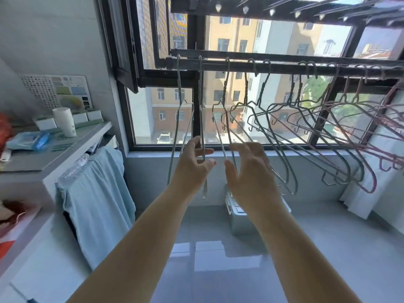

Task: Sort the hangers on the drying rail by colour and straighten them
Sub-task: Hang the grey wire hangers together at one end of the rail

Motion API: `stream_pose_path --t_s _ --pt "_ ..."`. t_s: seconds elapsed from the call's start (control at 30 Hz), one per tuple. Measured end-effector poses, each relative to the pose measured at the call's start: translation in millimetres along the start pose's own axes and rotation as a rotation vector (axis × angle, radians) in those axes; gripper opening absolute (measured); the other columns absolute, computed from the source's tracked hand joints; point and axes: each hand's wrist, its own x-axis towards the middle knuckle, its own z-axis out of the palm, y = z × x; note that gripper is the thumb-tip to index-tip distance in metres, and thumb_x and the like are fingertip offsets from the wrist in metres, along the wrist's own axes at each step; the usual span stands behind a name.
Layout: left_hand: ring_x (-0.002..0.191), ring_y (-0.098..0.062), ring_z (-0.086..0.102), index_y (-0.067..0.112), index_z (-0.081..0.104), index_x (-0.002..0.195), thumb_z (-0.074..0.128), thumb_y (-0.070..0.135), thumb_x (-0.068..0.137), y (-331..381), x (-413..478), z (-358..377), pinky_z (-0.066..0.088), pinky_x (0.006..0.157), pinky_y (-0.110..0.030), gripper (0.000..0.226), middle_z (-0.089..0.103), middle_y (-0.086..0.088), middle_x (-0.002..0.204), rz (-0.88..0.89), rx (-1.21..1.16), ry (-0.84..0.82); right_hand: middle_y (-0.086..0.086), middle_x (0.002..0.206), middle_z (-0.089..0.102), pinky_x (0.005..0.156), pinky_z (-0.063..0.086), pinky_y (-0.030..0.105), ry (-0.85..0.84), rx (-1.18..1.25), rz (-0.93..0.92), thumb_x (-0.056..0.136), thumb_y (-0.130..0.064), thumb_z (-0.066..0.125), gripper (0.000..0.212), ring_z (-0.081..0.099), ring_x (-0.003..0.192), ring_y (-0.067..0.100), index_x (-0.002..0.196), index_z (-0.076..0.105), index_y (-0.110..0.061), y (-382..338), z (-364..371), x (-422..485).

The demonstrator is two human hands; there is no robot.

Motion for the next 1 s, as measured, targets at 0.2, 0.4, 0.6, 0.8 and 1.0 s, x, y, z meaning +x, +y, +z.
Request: stream_pose_path --t_s 0.2,0.4,0.6,0.8,1.0 --pt "0.135 -0.021 0.024 0.007 0.023 0.140 0.061 0.004 0.080 -4.8 -24.6 13.1 0.012 0.107 -0.017 0.071 0.029 -0.011 0.146 0.293 0.402 0.211 0.005 0.118 0.055 0.079 0.044 0.028 -0.221 0.370 0.257 0.094 -0.027 0.046 0.048 0.057 0.093 0.015 0.137 0.031 -0.011 21.0 16.6 26.1" --pt "0.112 -0.017 0.054 0.011 0.046 0.129 0.060 0.004 0.082 13.0 -38.4 24.3 0.033 0.094 -0.009 0.049 0.055 -0.006 0.125 0.378 0.359 0.140 -0.002 0.064 0.060 0.059 0.045 0.020 -0.245 0.945 0.326 0.095 -0.005 0.041 0.033 0.056 0.059 0.008 0.128 0.047 -0.005 19.8 30.5 27.5" --pt "0.107 -0.008 0.056 0.015 0.046 0.127 0.052 0.004 0.085 5.4 -45.8 23.7 0.047 0.095 -0.028 0.044 0.060 0.000 0.117 0.300 0.275 0.075 -0.007 0.047 0.056 0.045 0.043 0.015 -0.245 1.078 0.321 0.094 -0.002 0.044 0.033 0.051 0.044 0.002 0.127 0.048 -0.004 17.1 33.7 29.1" --pt "0.108 0.000 0.048 0.018 0.034 0.137 0.050 -0.001 0.086 -3.1 -49.6 25.2 0.042 0.098 -0.021 0.057 0.049 0.011 0.118 0.201 0.229 0.066 -0.008 0.042 0.051 0.039 0.039 0.016 -0.258 1.081 0.314 0.094 -0.003 0.044 0.035 0.047 0.039 0.003 0.129 0.048 -0.007 10.7 35.8 27.9" --pt "0.115 -0.014 0.052 0.020 0.029 0.140 0.050 0.001 0.085 -12.3 -46.3 25.8 0.046 0.097 -0.037 0.061 0.052 0.000 0.130 0.156 0.217 0.088 0.005 0.063 0.050 0.035 0.041 0.016 -0.266 1.066 0.330 0.095 -0.003 0.042 0.040 0.050 0.037 0.002 0.134 0.042 -0.008 5.0 34.3 24.9"
